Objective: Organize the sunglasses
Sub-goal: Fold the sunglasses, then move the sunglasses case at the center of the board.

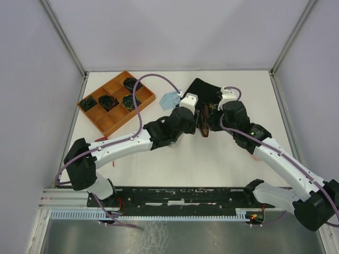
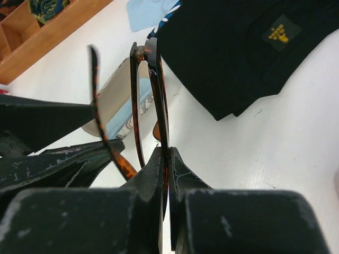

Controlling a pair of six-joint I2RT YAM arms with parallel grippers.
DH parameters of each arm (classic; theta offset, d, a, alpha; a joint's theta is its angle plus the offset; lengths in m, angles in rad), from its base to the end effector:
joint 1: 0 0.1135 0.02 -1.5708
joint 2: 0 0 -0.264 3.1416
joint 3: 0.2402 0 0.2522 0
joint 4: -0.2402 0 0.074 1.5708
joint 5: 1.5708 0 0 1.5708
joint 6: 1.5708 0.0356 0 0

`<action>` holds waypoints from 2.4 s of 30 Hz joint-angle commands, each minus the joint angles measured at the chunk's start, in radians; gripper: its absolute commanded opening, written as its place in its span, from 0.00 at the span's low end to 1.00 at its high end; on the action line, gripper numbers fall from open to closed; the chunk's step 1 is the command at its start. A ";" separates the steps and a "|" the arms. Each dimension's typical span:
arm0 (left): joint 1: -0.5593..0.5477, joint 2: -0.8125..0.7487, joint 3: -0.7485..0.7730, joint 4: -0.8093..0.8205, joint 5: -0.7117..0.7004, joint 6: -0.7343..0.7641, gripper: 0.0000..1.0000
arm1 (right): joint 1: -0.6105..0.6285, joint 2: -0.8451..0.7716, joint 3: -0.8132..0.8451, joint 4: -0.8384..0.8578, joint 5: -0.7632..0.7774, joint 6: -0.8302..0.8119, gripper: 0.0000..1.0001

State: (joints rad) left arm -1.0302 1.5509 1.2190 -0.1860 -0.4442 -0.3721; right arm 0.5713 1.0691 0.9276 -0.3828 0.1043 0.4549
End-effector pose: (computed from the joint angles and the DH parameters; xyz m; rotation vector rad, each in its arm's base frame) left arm 0.1974 -0.2992 0.3018 0.4062 2.0190 -0.4132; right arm 0.2028 0.1260 0.3150 -0.0599 2.1323 0.5068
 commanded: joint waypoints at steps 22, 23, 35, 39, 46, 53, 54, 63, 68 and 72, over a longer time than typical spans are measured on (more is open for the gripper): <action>0.108 -0.076 -0.058 0.034 0.048 0.042 0.59 | -0.004 -0.013 0.022 -0.070 0.074 0.022 0.00; 0.146 -0.095 -0.101 0.043 0.064 0.031 0.60 | -0.005 -0.012 0.017 -0.078 0.064 0.022 0.00; 0.419 -0.131 -0.330 0.239 0.397 -0.083 0.74 | -0.005 -0.037 -0.065 -0.080 -0.037 0.027 0.00; 0.440 -0.074 -0.346 0.266 0.415 -0.093 0.76 | -0.005 -0.041 -0.073 -0.084 -0.046 0.028 0.00; 0.474 0.011 -0.371 0.309 0.441 -0.100 0.77 | -0.005 -0.046 -0.082 -0.081 -0.056 0.031 0.00; 0.480 0.067 -0.389 0.373 0.523 -0.108 0.76 | -0.005 -0.042 -0.092 -0.071 -0.064 0.032 0.00; 0.480 0.076 -0.390 0.376 0.530 -0.109 0.75 | -0.005 -0.042 -0.092 -0.070 -0.064 0.032 0.00; 0.481 0.077 -0.408 0.419 0.602 -0.117 0.72 | -0.005 -0.040 -0.097 -0.062 -0.069 0.035 0.00; 0.480 0.062 -0.409 0.427 0.634 -0.120 0.69 | -0.005 -0.043 -0.105 -0.055 -0.070 0.042 0.00; 0.479 0.053 -0.411 0.426 0.654 -0.123 0.68 | -0.005 -0.041 -0.108 -0.051 -0.071 0.046 0.00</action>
State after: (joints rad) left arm -0.5518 1.6318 0.8116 0.1898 0.1650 -0.4591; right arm 0.5629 1.0443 0.8204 -0.4831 0.0402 0.4854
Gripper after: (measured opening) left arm 0.686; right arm 0.056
